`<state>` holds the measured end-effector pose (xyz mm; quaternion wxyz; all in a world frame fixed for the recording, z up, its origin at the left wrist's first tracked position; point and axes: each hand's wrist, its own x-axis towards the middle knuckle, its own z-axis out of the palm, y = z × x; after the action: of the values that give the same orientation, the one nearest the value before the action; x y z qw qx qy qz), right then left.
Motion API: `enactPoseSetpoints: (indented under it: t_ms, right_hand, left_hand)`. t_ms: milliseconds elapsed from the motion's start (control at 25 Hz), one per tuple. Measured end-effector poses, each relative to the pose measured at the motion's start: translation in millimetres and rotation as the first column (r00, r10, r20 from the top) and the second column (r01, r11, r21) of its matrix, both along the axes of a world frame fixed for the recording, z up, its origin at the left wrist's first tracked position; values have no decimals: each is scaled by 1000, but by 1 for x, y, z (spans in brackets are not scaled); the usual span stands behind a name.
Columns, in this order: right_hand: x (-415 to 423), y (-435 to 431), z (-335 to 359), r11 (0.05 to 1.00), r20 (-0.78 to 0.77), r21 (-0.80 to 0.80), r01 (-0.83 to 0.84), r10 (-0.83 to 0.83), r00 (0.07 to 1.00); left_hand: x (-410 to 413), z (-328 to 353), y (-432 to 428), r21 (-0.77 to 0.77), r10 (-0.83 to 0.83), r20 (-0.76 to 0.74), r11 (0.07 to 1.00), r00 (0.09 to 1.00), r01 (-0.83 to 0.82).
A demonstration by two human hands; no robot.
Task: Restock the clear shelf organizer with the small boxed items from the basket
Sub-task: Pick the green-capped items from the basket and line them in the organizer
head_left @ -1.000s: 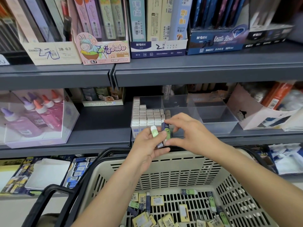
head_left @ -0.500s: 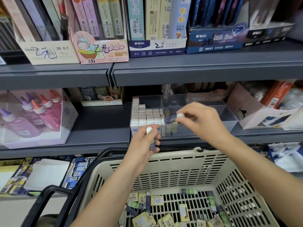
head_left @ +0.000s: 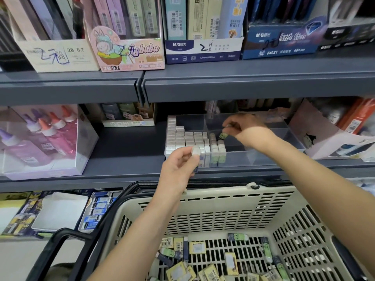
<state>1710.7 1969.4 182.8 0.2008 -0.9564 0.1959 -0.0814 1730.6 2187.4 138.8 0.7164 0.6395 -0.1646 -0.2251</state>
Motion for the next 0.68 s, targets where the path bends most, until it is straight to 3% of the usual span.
enactPoseSetpoints:
  t_ms: [360, 680]
  right_hand:
    - [6, 11, -11, 998, -118, 32, -52, 56, 991]
    - [-5, 7, -18, 994, -107, 64, -92, 99, 989]
  left_hand:
    - [4, -5, -3, -21, 5, -72, 1000, 997, -7]
    - [3, 0, -7, 44, -28, -40, 999, 999, 29]
